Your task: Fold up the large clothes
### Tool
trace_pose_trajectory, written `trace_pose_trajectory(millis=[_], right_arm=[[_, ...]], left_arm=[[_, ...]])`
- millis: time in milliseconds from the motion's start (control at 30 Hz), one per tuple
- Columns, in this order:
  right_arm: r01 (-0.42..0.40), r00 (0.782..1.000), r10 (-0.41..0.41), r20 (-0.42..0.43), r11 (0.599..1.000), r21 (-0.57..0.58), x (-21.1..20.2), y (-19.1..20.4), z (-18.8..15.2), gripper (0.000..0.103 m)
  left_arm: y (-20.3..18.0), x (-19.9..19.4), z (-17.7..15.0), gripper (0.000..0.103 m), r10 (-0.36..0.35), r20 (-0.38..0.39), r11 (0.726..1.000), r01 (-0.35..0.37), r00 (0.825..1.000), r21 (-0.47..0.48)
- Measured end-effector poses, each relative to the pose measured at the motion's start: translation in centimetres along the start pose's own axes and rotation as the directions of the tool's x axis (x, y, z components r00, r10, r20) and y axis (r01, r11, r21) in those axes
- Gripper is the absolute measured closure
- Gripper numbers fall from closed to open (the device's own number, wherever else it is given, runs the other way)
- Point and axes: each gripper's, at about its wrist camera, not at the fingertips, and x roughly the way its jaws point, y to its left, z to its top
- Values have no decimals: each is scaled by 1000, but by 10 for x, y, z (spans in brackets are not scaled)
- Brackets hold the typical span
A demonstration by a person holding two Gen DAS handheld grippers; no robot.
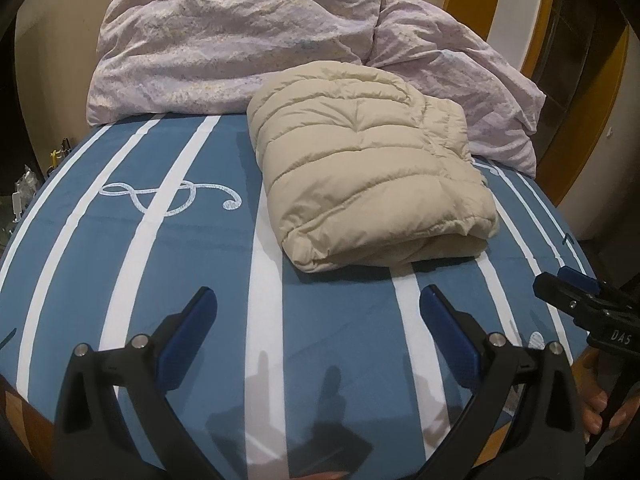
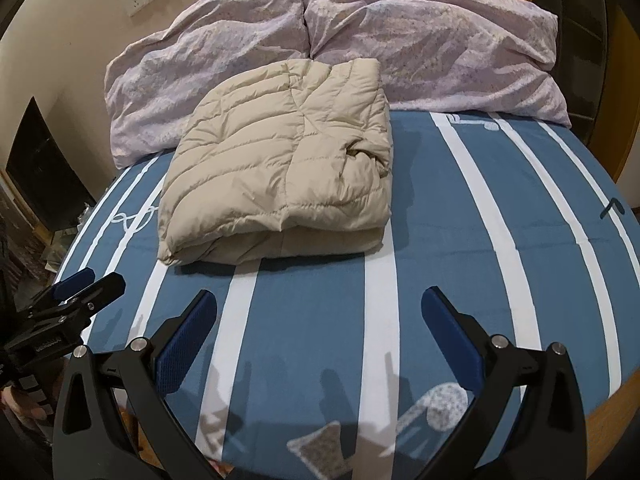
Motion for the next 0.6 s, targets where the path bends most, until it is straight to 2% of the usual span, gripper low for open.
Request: trace_pose_trajectory(millis=[200, 600], right_arm=[[-14, 1000, 14, -6, 1000, -14, -14, 7, -4, 1], [-25, 1000, 25, -13, 1000, -15, -27, 11, -7, 1]], left_arm=[[-4, -11, -5, 2, -33, -16, 999, 33, 999, -18], [-12, -33, -10, 2, -46, -2, 999, 46, 999, -12]])
